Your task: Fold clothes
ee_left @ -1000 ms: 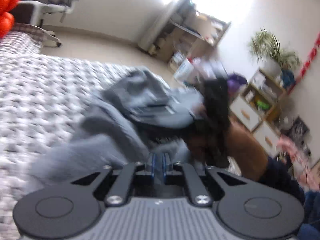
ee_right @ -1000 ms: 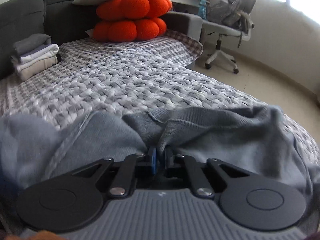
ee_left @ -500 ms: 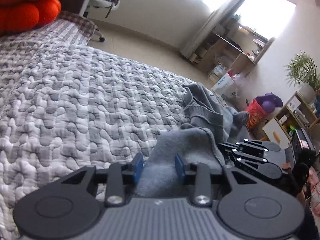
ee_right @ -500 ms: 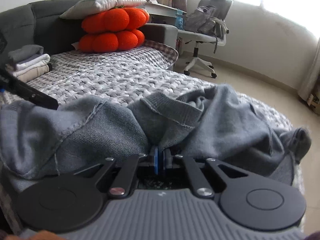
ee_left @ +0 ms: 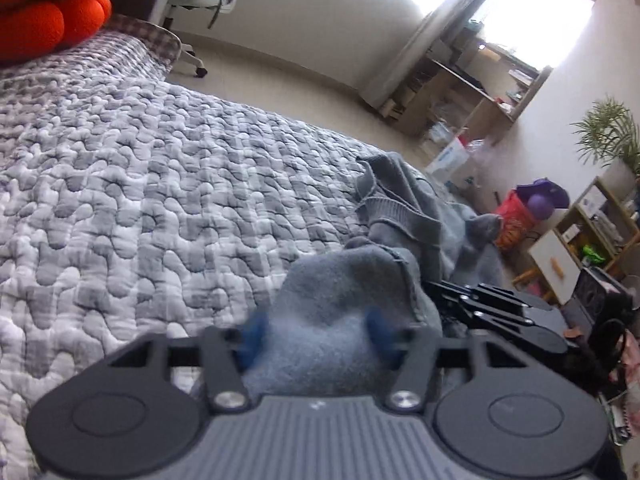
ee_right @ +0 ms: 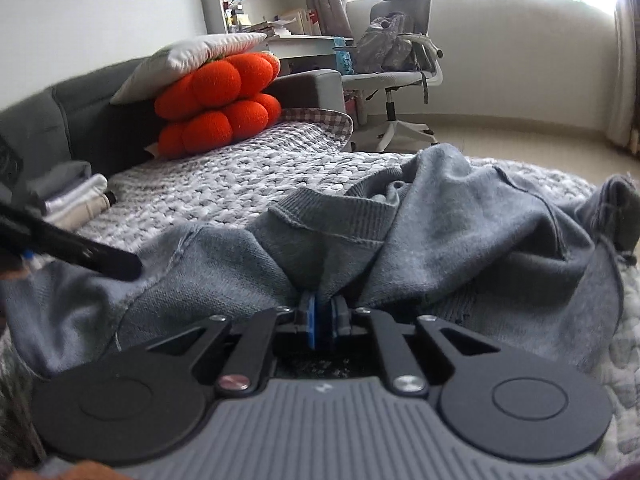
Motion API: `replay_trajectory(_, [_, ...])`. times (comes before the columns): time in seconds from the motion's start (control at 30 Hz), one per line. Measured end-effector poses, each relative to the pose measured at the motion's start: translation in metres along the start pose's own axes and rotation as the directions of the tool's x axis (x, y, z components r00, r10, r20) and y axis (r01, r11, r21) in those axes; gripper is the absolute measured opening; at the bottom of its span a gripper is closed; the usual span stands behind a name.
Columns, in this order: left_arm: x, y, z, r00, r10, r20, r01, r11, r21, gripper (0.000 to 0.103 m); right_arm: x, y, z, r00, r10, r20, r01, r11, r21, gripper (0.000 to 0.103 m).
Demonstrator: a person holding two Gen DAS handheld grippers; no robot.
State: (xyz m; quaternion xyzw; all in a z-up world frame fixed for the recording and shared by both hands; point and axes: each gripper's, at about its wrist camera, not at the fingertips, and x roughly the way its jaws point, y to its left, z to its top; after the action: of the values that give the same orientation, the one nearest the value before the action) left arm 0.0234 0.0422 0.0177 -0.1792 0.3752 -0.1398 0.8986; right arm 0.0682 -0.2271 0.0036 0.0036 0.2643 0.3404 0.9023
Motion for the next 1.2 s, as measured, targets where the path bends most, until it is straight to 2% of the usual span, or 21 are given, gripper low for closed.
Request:
replay_trajectory(0.07, [-0.002, -0.005, -0.001, 1.000, 0.023, 0.008, -0.023, 1.000, 0.018, 0.017, -0.001, 0.002, -0.001, 1.000, -0.002, 0.005, 0.002, 1.000, -0.007, 0.010])
replay_trajectory(0.13, [-0.003, -0.010, -0.002, 0.999, 0.045, 0.016, -0.046, 0.998, 0.037, 0.011, -0.002, 0.005, -0.002, 1.000, -0.007, 0.012, 0.008, 1.000, -0.020, 0.011])
replay_trajectory(0.23, [-0.011, -0.019, 0.000, 0.996, 0.076, 0.048, -0.079, 0.995, 0.062, 0.008, -0.004, 0.004, -0.003, 1.000, -0.003, 0.016, 0.003, 1.000, -0.018, 0.011])
replay_trajectory(0.33, [-0.023, -0.027, 0.005, 0.993, 0.081, 0.089, -0.087, 0.993, 0.075, 0.008, -0.004, 0.000, -0.003, 1.000, 0.007, 0.018, -0.007, 1.000, -0.005, 0.012])
replay_trajectory(0.53, [-0.035, -0.041, 0.019, 0.991, 0.046, 0.124, -0.058, 0.994, 0.095, 0.007, -0.005, -0.002, -0.004, 1.000, 0.009, 0.021, -0.009, 1.000, -0.003, 0.012])
replay_trajectory(0.93, [-0.032, -0.023, 0.012, 0.999, -0.012, 0.030, 0.010, 0.999, 0.049, 0.009, -0.006, -0.001, -0.005, 1.000, 0.009, 0.021, -0.009, 1.000, 0.001, 0.013])
replay_trajectory(1.2, [-0.037, -0.021, 0.006, 0.999, 0.008, 0.048, -0.011, 0.998, 0.065, 0.009, -0.007, 0.000, -0.005, 1.000, 0.007, 0.021, -0.007, 1.000, 0.000, 0.013])
